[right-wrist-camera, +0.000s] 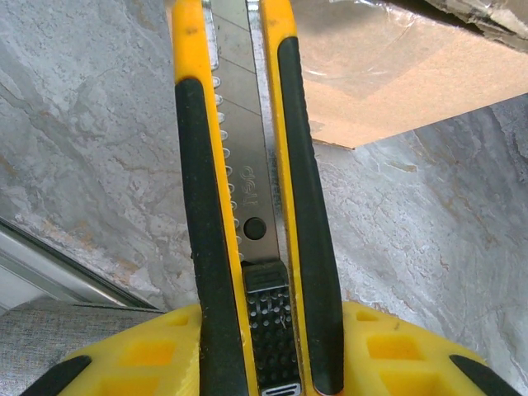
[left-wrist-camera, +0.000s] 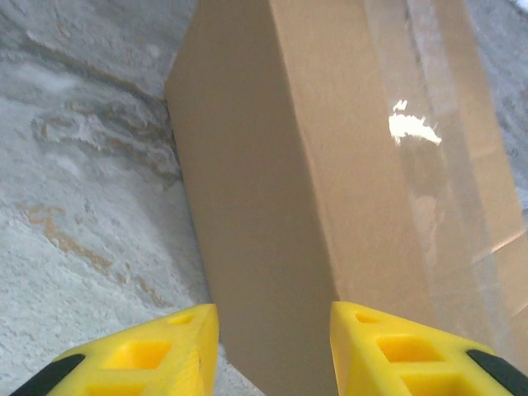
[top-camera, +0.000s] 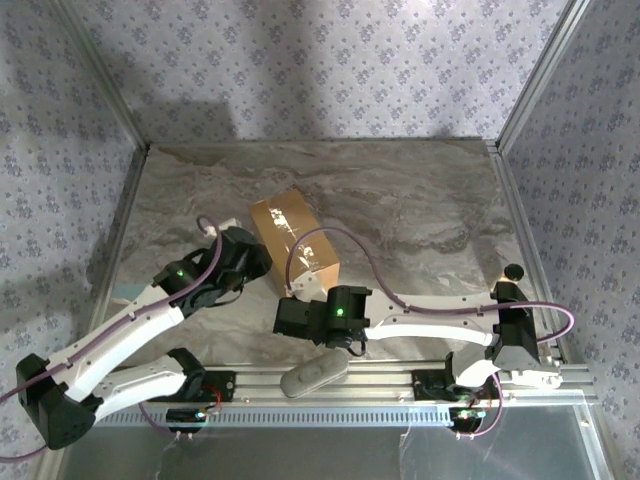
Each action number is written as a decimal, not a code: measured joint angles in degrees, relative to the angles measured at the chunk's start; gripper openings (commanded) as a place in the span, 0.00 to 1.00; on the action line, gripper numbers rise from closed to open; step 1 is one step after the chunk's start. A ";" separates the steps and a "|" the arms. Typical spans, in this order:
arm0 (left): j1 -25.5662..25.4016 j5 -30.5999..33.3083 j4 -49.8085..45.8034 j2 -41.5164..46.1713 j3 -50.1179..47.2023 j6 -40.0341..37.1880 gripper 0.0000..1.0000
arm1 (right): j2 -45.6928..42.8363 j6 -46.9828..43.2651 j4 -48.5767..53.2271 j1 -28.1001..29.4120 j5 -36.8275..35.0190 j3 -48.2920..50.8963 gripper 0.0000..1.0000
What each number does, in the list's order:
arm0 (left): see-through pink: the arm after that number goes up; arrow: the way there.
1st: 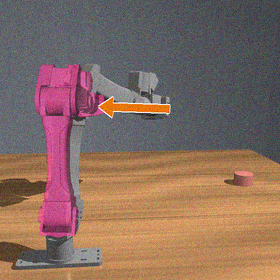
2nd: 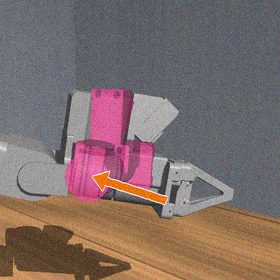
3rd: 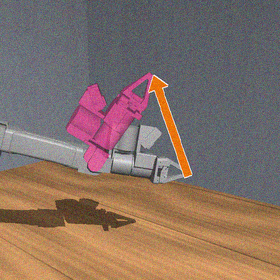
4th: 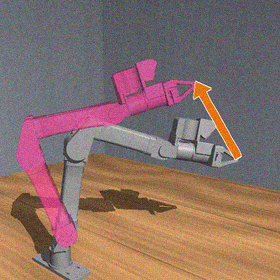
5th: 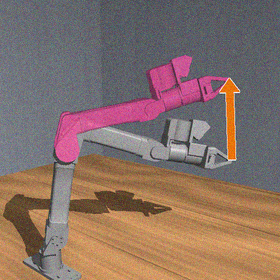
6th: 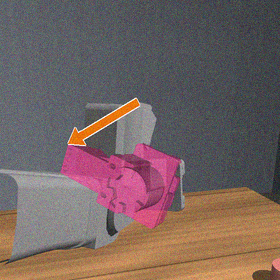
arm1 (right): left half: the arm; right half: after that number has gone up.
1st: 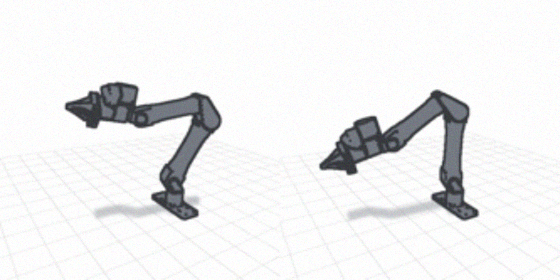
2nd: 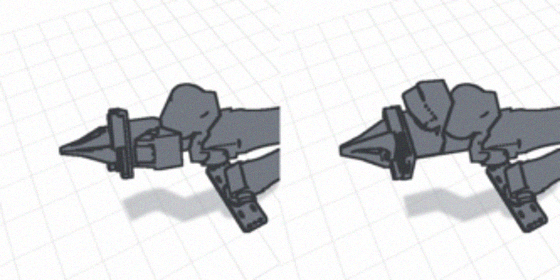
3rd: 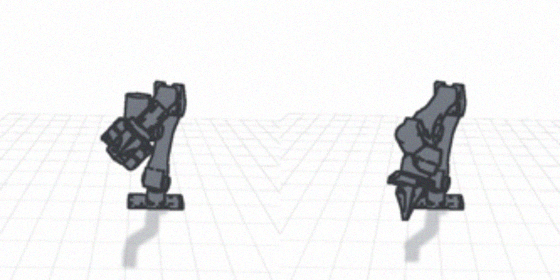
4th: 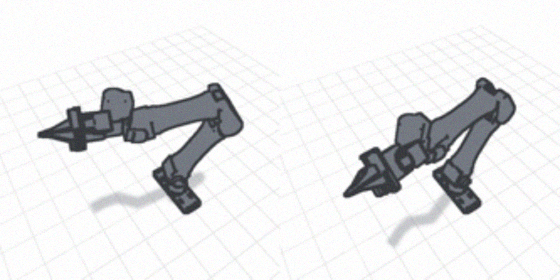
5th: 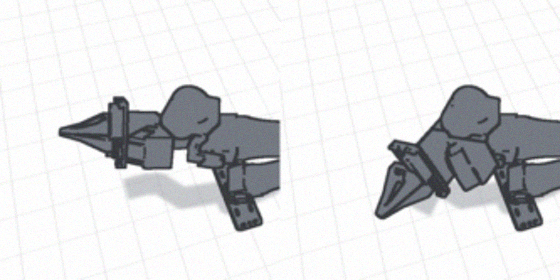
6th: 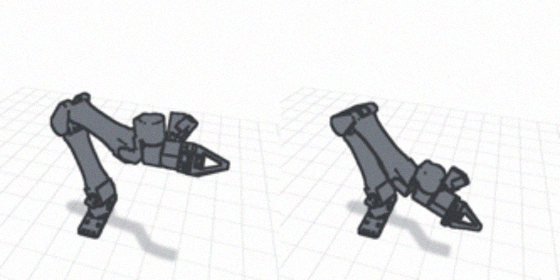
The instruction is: Unpack the express box
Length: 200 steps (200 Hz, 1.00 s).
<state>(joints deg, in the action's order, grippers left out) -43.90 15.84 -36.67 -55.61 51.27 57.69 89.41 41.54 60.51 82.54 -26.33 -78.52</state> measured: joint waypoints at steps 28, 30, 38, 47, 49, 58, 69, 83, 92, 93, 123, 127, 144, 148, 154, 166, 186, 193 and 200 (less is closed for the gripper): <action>2.49 -0.94 0.76 -1.22 4.44 -3.74 0.43 | 0.00 0.70 -0.24 0.00 0.00 0.13 0.00; 2.71 -1.07 0.87 -1.60 4.85 -4.04 0.43 | 0.00 0.81 -0.35 0.02 0.00 0.20 0.00; 3.30 -1.57 0.98 -2.97 6.34 -4.87 0.43 | 0.00 1.11 -0.63 0.13 -0.02 0.42 0.00; 3.85 -1.92 1.53 -5.07 8.24 -5.92 0.43 | 0.00 1.49 -0.98 0.28 -0.04 0.68 0.00; 3.93 -1.95 1.70 -5.44 8.48 -6.12 0.43 | 0.00 1.51 -1.03 0.33 -0.04 0.70 0.00; 4.20 -2.34 2.64 -7.85 10.03 -7.19 0.43 | 0.00 1.73 -1.20 0.63 -0.07 0.76 0.00; 4.28 -2.73 3.82 -10.47 11.43 -8.13 0.43 | 0.00 1.92 -1.31 0.92 -0.07 0.76 0.00; 4.28 -3.43 5.33 -13.62 12.57 -9.27 0.43 | 0.00 1.97 -1.55 1.20 -0.04 0.76 0.00; 4.28 -3.96 6.25 -15.61 13.09 -9.70 0.42 | 0.00 1.95 -1.70 1.25 -0.04 0.76 0.00; 4.28 -3.98 6.34 -15.74 13.14 -9.70 0.42 | 0.00 1.95 -1.73 1.27 -0.04 0.76 0.00; 4.28 -5.01 8.44 -21.73 13.94 -9.88 0.41 | 0.13 1.95 -1.88 1.36 -0.04 0.76 0.00; 4.28 -5.11 8.46 -22.40 13.94 -9.86 0.41 | 0.13 1.95 -1.88 1.36 -0.04 0.76 0.00; 4.37 -5.09 9.33 -23.69 13.94 -9.88 0.41 | 0.17 1.97 -1.88 1.33 -0.39 0.76 0.00; 4.44 -5.11 9.53 -23.71 13.94 -9.88 0.41 | 0.17 1.97 -1.86 1.33 -0.50 0.76 0.00; 4.48 -5.11 9.73 -23.67 13.94 -9.88 0.40 | 0.17 2.10 -1.84 1.33 -0.55 0.74 0.00; 4.55 -5.14 9.88 -23.69 13.94 -9.88 0.40 | 0.17 2.40 -1.62 1.40 -0.74 0.72 0.00; 4.66 -5.40 10.05 -23.74 13.94 -9.86 0.40 | 0.17 3.10 -0.50 1.75 -1.18 0.35 0.00; 4.70 -5.60 10.10 -23.80 13.94 -9.81 0.40 | 0.17 3.50 -0.07 1.97 -1.42 0.33 0.00; 4.70 -5.77 10.16 -23.91 13.94 -9.70 0.40 | 0.17 4.00 0.37 2.16 -1.68 0.33 0.00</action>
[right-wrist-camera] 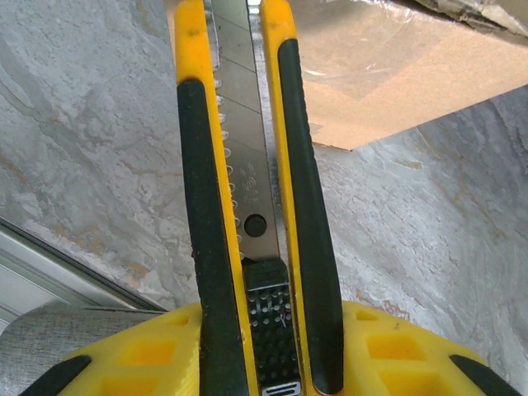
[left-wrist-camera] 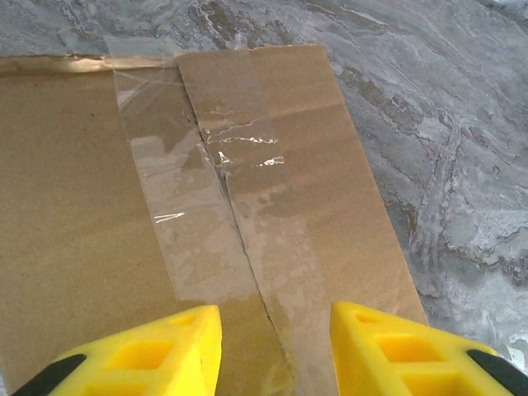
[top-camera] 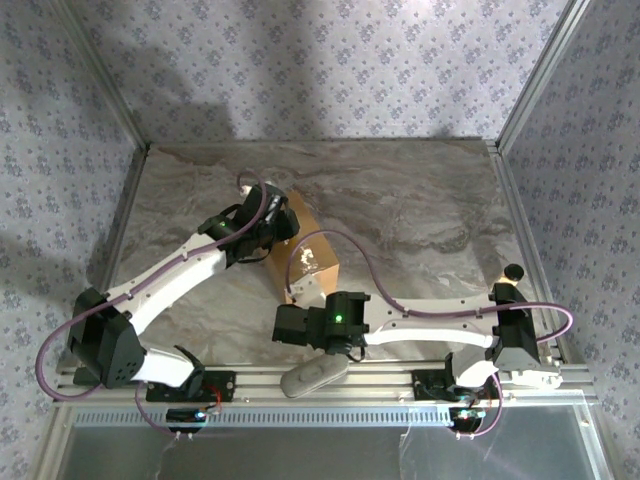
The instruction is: Unpack the express box
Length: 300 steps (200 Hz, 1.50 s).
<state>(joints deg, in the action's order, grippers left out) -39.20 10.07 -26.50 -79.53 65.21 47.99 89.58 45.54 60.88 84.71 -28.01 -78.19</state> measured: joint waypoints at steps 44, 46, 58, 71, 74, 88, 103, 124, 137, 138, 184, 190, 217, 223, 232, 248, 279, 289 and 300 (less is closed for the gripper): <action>-0.02 -0.66 1.22 -0.15 -0.24 0.70 0.40 | -0.59 2.84 1.97 0.46 -0.76 0.42 0.00; -0.02 -0.68 1.25 -0.15 -0.26 0.70 0.40 | -0.70 3.06 2.14 0.48 -0.79 0.50 0.00; -0.02 -1.01 1.66 -0.20 -0.35 0.70 0.40 | -1.51 3.98 2.64 0.59 -0.85 1.03 0.00; -0.09 -1.40 2.62 -0.20 -0.83 0.70 0.40 | -2.71 4.94 3.23 0.70 -0.96 1.95 0.00; -0.11 -1.51 2.86 -0.20 -0.96 0.70 0.40 | -2.99 5.14 3.39 0.72 -0.96 2.16 0.00; -0.17 -1.57 4.09 -0.20 -1.49 0.70 0.39 | -4.46 6.05 4.04 0.92 -0.94 3.19 0.00; -0.22 -1.49 5.20 -0.20 -1.88 0.68 0.40 | -6.03 6.97 5.29 1.46 -0.61 4.22 0.00; -0.15 -0.07 6.27 -0.20 -2.29 0.44 0.39 | -8.31 7.87 7.30 2.45 0.35 5.27 0.00; -0.15 0.63 6.80 -0.20 -2.62 0.20 0.39 | -9.51 8.15 7.87 2.69 0.74 5.60 0.00; -0.15 0.66 6.82 -0.20 -2.64 0.20 0.39 | -9.57 8.17 7.89 2.69 0.76 5.62 0.00; -0.31 1.27 7.34 -0.15 -2.82 -0.50 0.39 | -11.30 10.88 11.28 2.71 1.64 6.45 0.00; -0.33 1.18 7.34 -0.09 -2.82 -0.61 0.39 | -11.89 11.26 11.65 2.71 1.68 6.69 0.00; -0.31 -0.11 6.93 0.02 -2.12 -0.55 0.40 | -16.00 12.09 11.72 2.21 1.60 8.52 0.00; -0.28 -0.61 6.71 0.02 -1.66 -0.42 0.40 | -17.05 12.09 11.52 1.75 1.57 8.92 0.00; -0.33 -1.44 6.16 0.07 -0.70 -0.37 0.40 | -18.27 12.09 11.17 0.92 1.36 9.16 0.00; -0.33 -2.54 4.55 0.85 1.84 -0.37 0.42 | -20.68 12.00 9.66 -1.07 0.46 9.79 0.00; -0.33 -3.52 3.13 6.58 5.68 -0.20 0.50 | -24.96 9.03 6.45 -6.62 0.39 12.00 0.00; -0.33 -3.89 3.02 9.38 5.79 -0.09 0.54 | -26.12 7.58 5.14 -8.90 0.57 12.39 0.00; -0.33 -4.37 2.69 12.15 5.75 0.46 0.56 | -27.04 5.92 4.07 -11.21 0.83 12.44 0.00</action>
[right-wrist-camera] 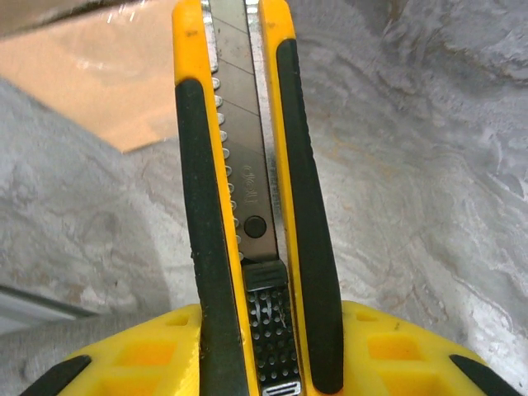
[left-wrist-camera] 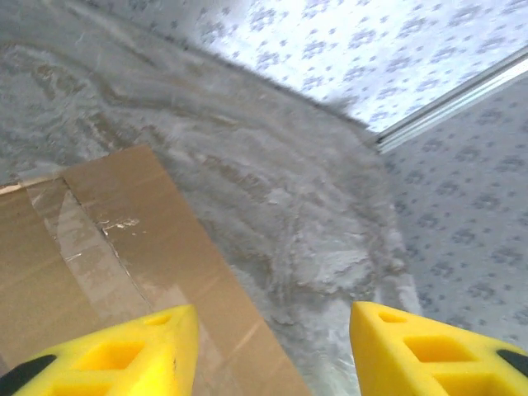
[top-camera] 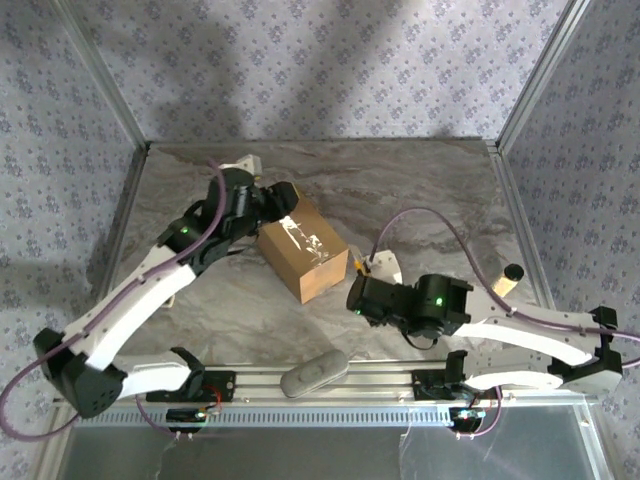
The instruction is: Unpack the express box
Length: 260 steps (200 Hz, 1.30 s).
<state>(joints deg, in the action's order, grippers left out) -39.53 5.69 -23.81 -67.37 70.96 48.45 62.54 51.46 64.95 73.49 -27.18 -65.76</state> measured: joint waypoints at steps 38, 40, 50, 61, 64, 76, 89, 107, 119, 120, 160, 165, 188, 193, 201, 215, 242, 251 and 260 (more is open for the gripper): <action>-0.24 -0.61 -0.42 7.26 -3.58 1.07 0.61 | -0.13 -6.54 -4.35 -5.57 1.95 -0.72 0.00; -0.24 -0.66 -0.48 7.56 -3.96 1.11 0.61 | 0.13 -6.91 -4.46 -5.81 2.14 -1.01 0.00; -0.24 -1.05 -0.87 8.90 -5.64 1.29 0.61 | 1.70 -8.61 -5.35 -6.71 2.69 -2.43 0.00; -0.35 -1.42 -1.49 10.10 -7.63 1.62 0.61 | 4.11 -10.32 -6.10 -7.23 3.06 -4.74 0.00; -0.35 -1.46 -1.68 10.38 -8.09 1.77 0.61 | 4.76 -10.69 -6.23 -7.23 3.17 -5.38 0.00; -0.35 -1.68 -2.80 11.34 -9.57 2.21 0.61 | 7.48 -12.02 -6.86 -7.26 3.63 -7.98 0.00; -0.35 -1.86 -4.13 12.20 -10.16 2.49 0.61 | 10.05 -13.62 -7.56 -7.34 4.00 -10.23 0.00; -0.48 -1.92 -5.22 13.68 -10.45 2.78 0.60 | 12.74 -15.72 -9.16 -8.00 5.05 -11.69 0.00; -0.61 -2.08 -5.33 14.99 -10.84 3.08 0.60 | 14.49 -16.96 -10.01 -8.57 5.75 -12.33 0.00; -0.63 -2.08 -5.35 15.17 -10.91 3.10 0.60 | 14.73 -17.09 -10.08 -8.63 5.79 -12.44 0.00; -0.72 -3.39 -6.43 17.35 -11.89 3.74 0.60 | 19.80 -19.10 -12.31 -9.33 7.17 -14.78 0.00; -0.72 -3.74 -6.45 17.35 -11.89 3.72 0.60 | 20.11 -19.17 -12.41 -9.40 7.41 -14.99 0.00; -0.72 -5.44 -5.75 17.40 -12.81 3.67 0.61 | 21.29 -19.47 -13.84 -9.53 7.98 -15.58 0.00; -0.72 -5.73 -5.53 17.35 -13.20 3.67 0.61 | 21.51 -19.47 -14.01 -9.44 7.96 -15.58 0.00; -0.72 -6.29 -5.51 16.98 -13.55 3.67 0.61 | 21.84 -19.45 -14.25 -9.20 7.91 -15.58 0.00; -0.72 -7.76 -4.90 15.45 -13.49 3.45 0.61 | 22.12 -19.37 -14.56 -8.50 7.65 -15.56 0.00; -0.72 -11.34 -3.45 11.76 -12.90 3.15 0.62 | 22.10 -18.91 -15.50 -7.39 7.28 -15.50 0.00; -0.72 -12.46 -2.60 11.08 -12.90 3.28 0.62 | 22.10 -18.91 -15.74 -7.23 7.26 -15.50 0.00; -0.72 -13.35 -1.75 10.80 -12.94 3.34 0.62 | 22.10 -18.91 -15.93 -7.23 7.26 -15.50 0.00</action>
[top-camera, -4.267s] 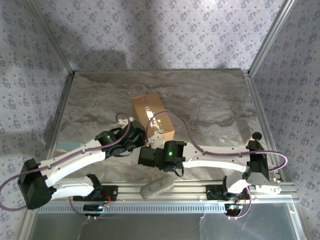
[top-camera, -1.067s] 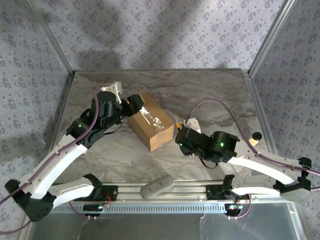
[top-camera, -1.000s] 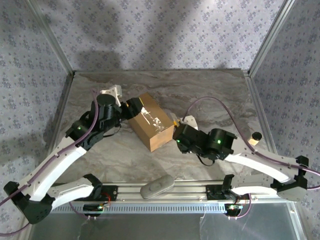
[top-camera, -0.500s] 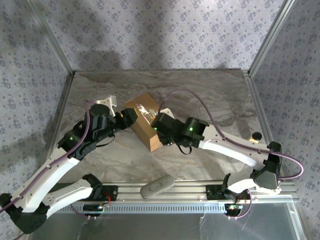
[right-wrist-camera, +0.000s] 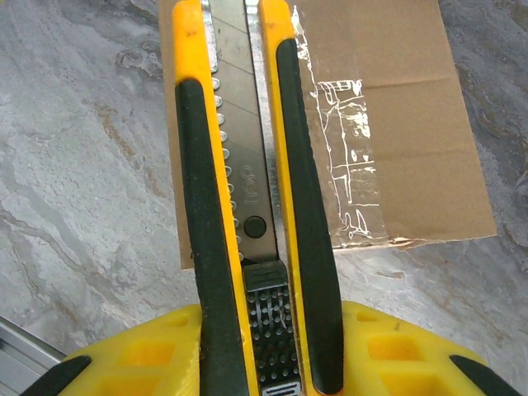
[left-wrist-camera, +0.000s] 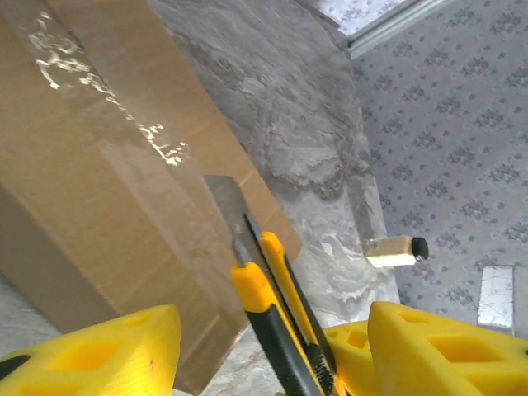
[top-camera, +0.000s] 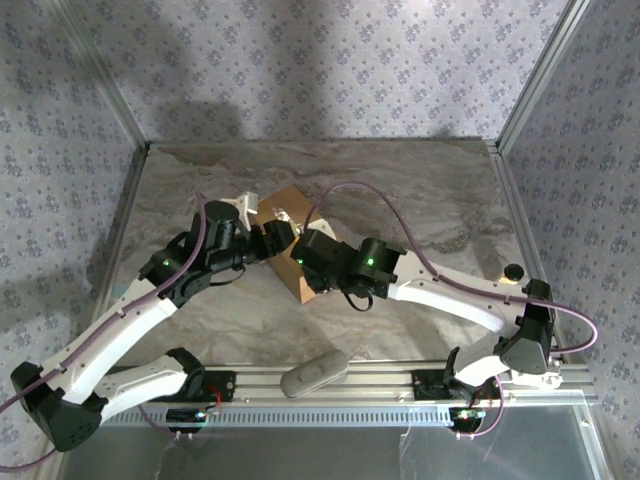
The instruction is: Unpack the express box
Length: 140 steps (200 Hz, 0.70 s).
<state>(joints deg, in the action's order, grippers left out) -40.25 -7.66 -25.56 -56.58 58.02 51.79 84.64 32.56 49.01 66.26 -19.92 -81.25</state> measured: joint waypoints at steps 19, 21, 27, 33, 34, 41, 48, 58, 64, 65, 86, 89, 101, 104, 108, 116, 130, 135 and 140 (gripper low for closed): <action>0.00 -0.81 2.01 0.00 -0.20 0.44 0.62 | 0.00 -0.02 0.00 0.00 -0.11 0.00 0.00; 0.00 -0.87 2.21 0.00 -0.24 0.57 0.62 | 0.00 -0.02 -0.02 0.00 -0.20 0.00 0.00; 0.00 -0.96 2.75 0.00 -0.50 0.83 0.62 | -0.07 -0.04 -0.02 0.00 -0.31 -0.02 0.00; 0.00 -1.11 3.21 -0.02 -0.66 0.98 0.62 | -0.11 -0.04 0.04 0.00 -0.42 -0.02 0.00; 0.00 -1.14 3.26 -0.04 -0.68 1.01 0.62 | -0.11 -0.02 0.07 0.00 -0.44 -0.02 0.00; 0.00 -1.33 3.54 -0.17 -0.68 1.27 0.61 | -0.11 -0.02 0.07 0.00 -0.66 -0.02 0.00; 0.00 -1.51 3.72 -0.33 -0.68 1.27 0.61 | -0.11 -0.02 0.09 -0.02 -0.81 -0.04 0.00; 0.00 -1.66 3.82 -0.70 -0.63 1.25 0.61 | -0.11 -0.07 0.15 -0.13 -0.85 -0.13 0.00; 0.00 -1.90 3.80 -1.03 -0.52 1.20 0.61 | -0.11 -0.09 0.15 -0.17 -0.85 -0.24 0.00; -0.02 -1.92 3.82 -1.05 -0.52 1.20 0.60 | -0.11 -0.09 0.15 -0.17 -0.85 -0.24 0.00; -0.04 -2.03 3.74 -1.62 -0.52 1.22 0.60 | -0.26 -0.37 0.04 -0.17 -0.83 -0.44 0.00; -0.04 -2.03 3.78 -1.62 -0.52 1.25 0.60 | -0.33 -0.48 0.07 -0.17 -0.83 -0.44 0.00; -0.04 -1.99 3.96 -1.60 -0.52 1.27 0.59 | -0.66 -0.50 0.07 -0.17 -0.85 -0.44 0.00; -0.02 -1.97 4.00 -1.60 -0.55 1.27 0.59 | -0.81 -0.50 0.07 -0.17 -0.85 -0.44 0.00; -0.04 -1.90 4.00 -1.60 -0.52 1.27 0.59 | -0.94 -0.50 0.04 -0.17 -0.85 -0.44 0.00; -0.04 -1.77 3.93 -1.60 -0.52 1.25 0.59 | -1.33 -0.50 0.04 -0.17 -0.85 -0.44 0.00; -0.02 -1.75 3.96 -1.62 -0.52 1.25 0.59 | -2.12 -0.52 0.02 -0.17 -0.83 -0.44 0.00; -0.02 -1.75 3.96 -1.62 -0.52 1.22 0.59 | -2.40 -0.52 0.00 -0.17 -0.83 -0.44 0.00; -0.02 -1.77 3.98 -1.70 -0.52 1.25 0.58 | -2.69 -0.55 0.00 -0.17 -0.83 -0.44 0.00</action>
<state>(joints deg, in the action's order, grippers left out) -40.27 -9.43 -21.58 -58.28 57.49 53.04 81.95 32.01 49.01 66.08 -20.75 -81.69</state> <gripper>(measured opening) 0.586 0.341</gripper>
